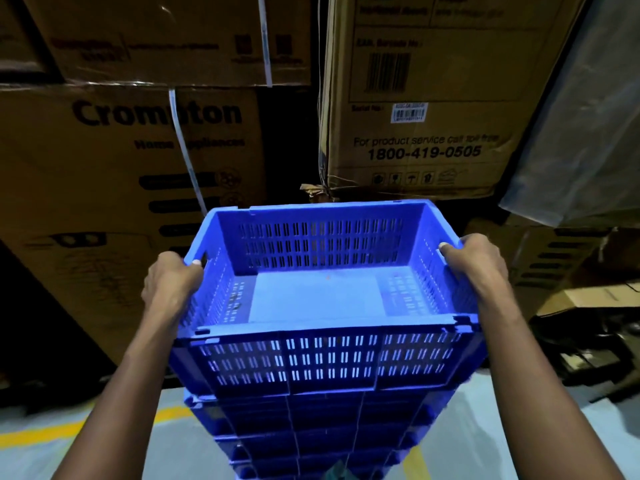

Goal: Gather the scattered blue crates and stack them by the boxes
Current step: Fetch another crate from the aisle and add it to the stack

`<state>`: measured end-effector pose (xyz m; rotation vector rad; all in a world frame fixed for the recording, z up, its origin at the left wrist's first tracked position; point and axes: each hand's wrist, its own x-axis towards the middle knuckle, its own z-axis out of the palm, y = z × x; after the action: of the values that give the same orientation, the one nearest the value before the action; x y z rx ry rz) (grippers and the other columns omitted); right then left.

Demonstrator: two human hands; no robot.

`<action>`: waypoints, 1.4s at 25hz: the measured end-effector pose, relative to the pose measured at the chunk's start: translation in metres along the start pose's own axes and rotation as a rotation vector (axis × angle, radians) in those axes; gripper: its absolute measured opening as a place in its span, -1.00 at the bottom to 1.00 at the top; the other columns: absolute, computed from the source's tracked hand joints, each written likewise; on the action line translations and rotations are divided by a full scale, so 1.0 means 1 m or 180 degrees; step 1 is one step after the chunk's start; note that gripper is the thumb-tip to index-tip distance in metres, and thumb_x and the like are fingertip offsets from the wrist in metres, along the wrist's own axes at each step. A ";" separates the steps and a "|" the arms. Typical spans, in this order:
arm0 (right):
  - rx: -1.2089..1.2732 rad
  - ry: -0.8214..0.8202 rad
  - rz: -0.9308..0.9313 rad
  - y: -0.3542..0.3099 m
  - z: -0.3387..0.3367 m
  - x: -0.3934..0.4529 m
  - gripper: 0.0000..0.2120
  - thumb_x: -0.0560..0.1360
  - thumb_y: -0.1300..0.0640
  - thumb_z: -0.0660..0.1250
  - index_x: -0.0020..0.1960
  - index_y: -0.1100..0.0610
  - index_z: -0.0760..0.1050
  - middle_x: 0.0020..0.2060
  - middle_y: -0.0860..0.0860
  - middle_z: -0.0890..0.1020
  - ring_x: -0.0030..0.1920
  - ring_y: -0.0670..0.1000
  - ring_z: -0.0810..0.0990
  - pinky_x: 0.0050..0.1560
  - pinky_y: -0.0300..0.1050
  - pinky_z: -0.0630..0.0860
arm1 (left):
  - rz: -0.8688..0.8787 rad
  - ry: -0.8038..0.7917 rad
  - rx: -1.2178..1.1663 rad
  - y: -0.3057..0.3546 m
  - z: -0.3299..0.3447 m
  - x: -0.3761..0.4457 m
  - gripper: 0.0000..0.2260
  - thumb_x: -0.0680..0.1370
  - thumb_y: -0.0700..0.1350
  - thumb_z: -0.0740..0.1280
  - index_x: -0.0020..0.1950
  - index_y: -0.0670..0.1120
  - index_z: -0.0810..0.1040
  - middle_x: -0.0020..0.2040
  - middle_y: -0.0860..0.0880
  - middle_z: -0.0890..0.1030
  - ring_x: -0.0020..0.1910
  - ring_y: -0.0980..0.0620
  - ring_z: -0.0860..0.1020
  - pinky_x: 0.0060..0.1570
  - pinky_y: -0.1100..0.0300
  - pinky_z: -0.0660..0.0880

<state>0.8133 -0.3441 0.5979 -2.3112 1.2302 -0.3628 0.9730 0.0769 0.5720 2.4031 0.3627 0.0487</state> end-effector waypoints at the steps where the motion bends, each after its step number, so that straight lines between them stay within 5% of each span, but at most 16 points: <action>1: -0.0098 0.0030 0.0012 0.000 0.001 -0.003 -0.54 0.50 -0.16 0.31 0.19 0.19 0.55 0.15 0.24 0.62 0.16 0.28 0.59 0.07 0.03 0.49 | 0.0011 -0.0033 -0.0016 -0.001 -0.001 0.000 -0.71 0.57 0.07 0.30 -0.06 -0.17 0.58 -0.19 -0.17 0.63 -0.29 -0.16 0.59 -0.40 0.10 0.38; 10: -0.0537 -0.0333 -0.0035 -0.023 0.015 -0.025 -0.44 0.50 -0.23 0.30 0.26 0.19 0.43 0.24 0.21 0.57 0.23 0.26 0.56 0.13 0.07 0.47 | -0.0005 -0.0067 0.0209 -0.003 -0.022 0.007 -0.68 0.62 0.04 0.26 0.06 -0.24 0.52 -0.10 -0.21 0.59 -0.25 -0.18 0.52 -0.33 0.05 0.34; 16: -0.0518 -0.0395 0.0173 -0.008 -0.001 -0.014 -0.65 0.38 0.13 0.30 0.15 0.17 0.52 0.07 0.24 0.61 0.02 0.26 0.62 0.07 0.08 0.57 | 0.0108 -0.0127 0.0380 -0.002 -0.012 -0.006 -0.74 0.63 0.01 0.24 0.08 -0.20 0.47 -0.01 -0.22 0.53 -0.06 -0.24 0.50 -0.13 -0.01 0.36; 23: -0.0784 0.0081 0.0025 -0.020 0.011 -0.012 -0.67 0.48 0.11 0.25 0.20 0.21 0.49 0.16 0.26 0.60 0.13 0.30 0.59 0.05 0.06 0.49 | 0.0198 -0.0071 0.0370 0.015 -0.008 0.002 -0.73 0.63 -0.04 0.28 0.08 -0.28 0.48 -0.10 -0.21 0.49 -0.24 -0.16 0.45 -0.25 -0.01 0.35; 30: -0.1039 0.0229 -0.0093 -0.010 0.015 -0.017 -0.68 0.50 0.08 0.24 0.20 0.19 0.47 0.11 0.25 0.61 0.08 0.30 0.60 -0.02 0.04 0.46 | 0.0330 0.0228 0.0775 0.010 -0.005 -0.007 -0.68 0.64 -0.03 0.26 0.16 -0.30 0.52 0.11 -0.35 0.58 0.08 -0.35 0.56 -0.13 -0.02 0.35; 35: -0.1113 0.0270 -0.0113 -0.011 0.015 -0.022 -0.70 0.53 0.06 0.24 0.21 0.18 0.43 0.11 0.23 0.61 0.08 0.29 0.60 -0.08 0.03 0.41 | 0.0385 0.0260 0.0936 0.006 -0.003 -0.009 -0.63 0.60 0.05 0.31 0.12 -0.28 0.54 0.03 -0.31 0.60 -0.04 -0.29 0.57 -0.15 -0.01 0.41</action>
<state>0.8154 -0.3162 0.5907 -2.6382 1.3877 -0.2778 0.9651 0.0720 0.5782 2.7186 0.2770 0.1583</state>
